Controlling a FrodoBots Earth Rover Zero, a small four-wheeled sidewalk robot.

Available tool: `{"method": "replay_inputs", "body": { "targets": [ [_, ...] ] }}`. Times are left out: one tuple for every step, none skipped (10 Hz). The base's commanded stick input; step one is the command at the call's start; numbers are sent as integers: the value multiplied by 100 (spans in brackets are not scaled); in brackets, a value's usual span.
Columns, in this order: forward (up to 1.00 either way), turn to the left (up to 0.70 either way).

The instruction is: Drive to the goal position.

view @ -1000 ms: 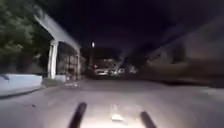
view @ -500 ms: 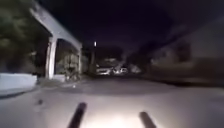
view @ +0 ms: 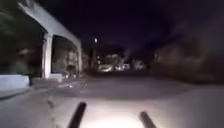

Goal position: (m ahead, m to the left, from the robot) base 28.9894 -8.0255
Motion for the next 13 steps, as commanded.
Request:
{"method": "replay_inputs", "body": {
  "targets": [
    [100,-5],
    [100,-15],
    [100,-26],
    [100,-36],
    [100,-37],
    [100,-37],
    [100,-37],
    [100,-22],
    [100,-1],
    [100,-11],
    [100,-27],
    [100,-23],
    [100,3]
  ]
}}
